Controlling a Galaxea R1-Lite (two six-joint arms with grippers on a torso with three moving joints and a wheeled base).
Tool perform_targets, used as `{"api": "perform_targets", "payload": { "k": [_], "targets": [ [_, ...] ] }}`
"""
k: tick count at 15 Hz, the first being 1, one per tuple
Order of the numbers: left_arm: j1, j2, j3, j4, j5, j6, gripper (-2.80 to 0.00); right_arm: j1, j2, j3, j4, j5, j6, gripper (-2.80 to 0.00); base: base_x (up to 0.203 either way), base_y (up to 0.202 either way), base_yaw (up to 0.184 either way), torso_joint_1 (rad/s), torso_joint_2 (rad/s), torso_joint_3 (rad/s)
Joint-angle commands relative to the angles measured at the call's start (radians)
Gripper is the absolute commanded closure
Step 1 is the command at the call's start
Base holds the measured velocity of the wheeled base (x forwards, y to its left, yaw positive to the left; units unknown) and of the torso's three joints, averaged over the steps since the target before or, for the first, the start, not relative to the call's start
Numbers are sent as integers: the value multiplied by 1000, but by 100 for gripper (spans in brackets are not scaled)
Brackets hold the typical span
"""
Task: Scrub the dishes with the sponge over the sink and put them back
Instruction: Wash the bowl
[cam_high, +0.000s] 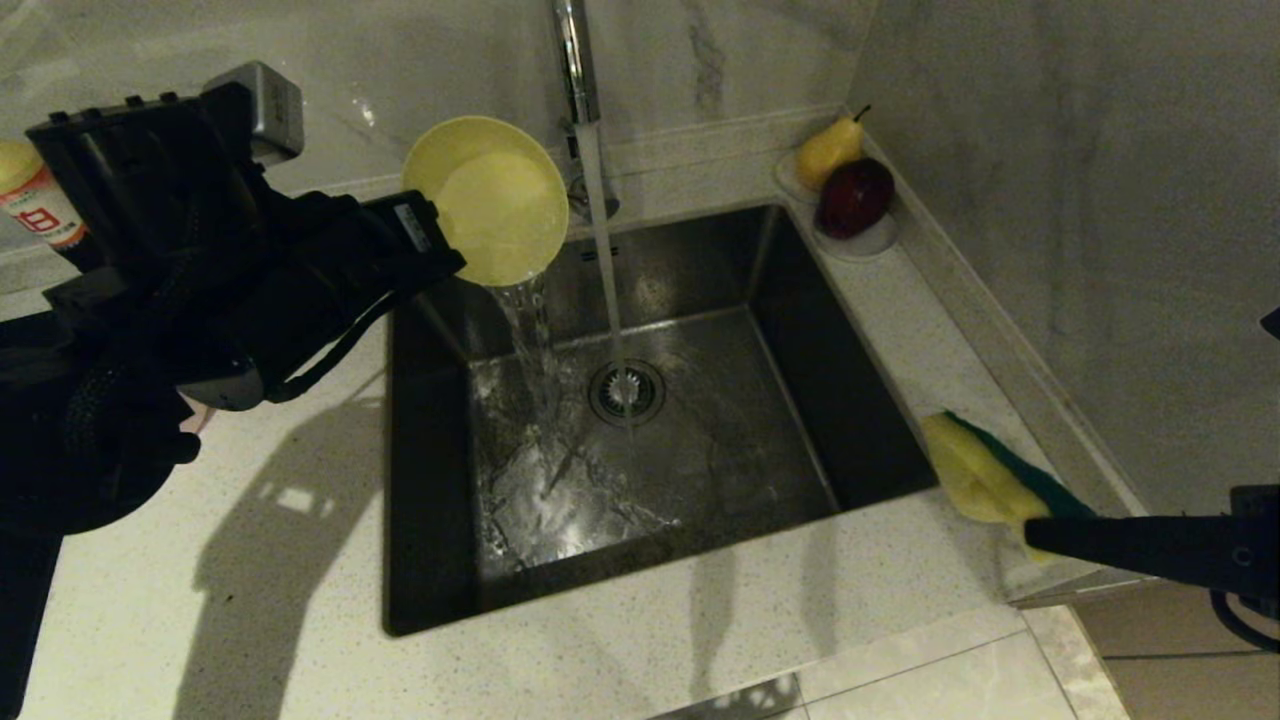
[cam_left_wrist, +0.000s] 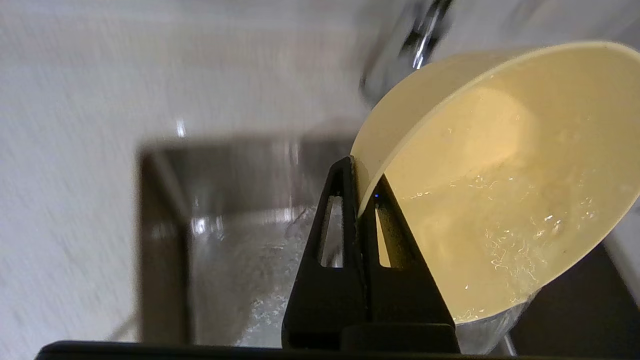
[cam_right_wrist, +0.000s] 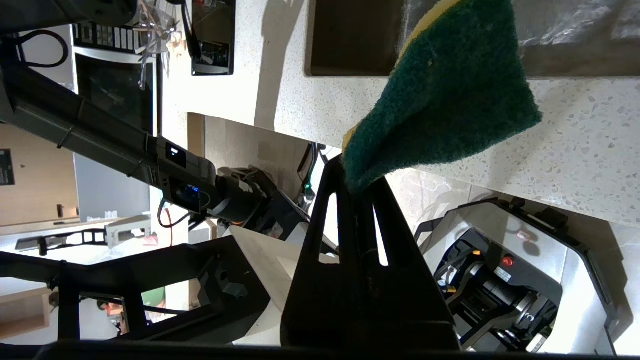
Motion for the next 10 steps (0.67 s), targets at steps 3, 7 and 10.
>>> {"api": "perform_targets", "payload": {
  "k": [3, 7, 10],
  "targets": [
    [0, -21, 85, -209, 1, 92, 0, 0, 5, -5, 1, 4, 2, 0, 0, 0, 0, 0, 0, 0],
    [0, -36, 181, -434, -63, 193, 0, 2, 9, -12, 3, 6, 2, 0, 0, 0, 0, 0, 0, 0],
    [0, -88, 201, -452, -72, 234, 0, 2, 13, 1, 0, 8, 2, 0, 0, 0, 0, 0, 0, 0]
  ]
}}
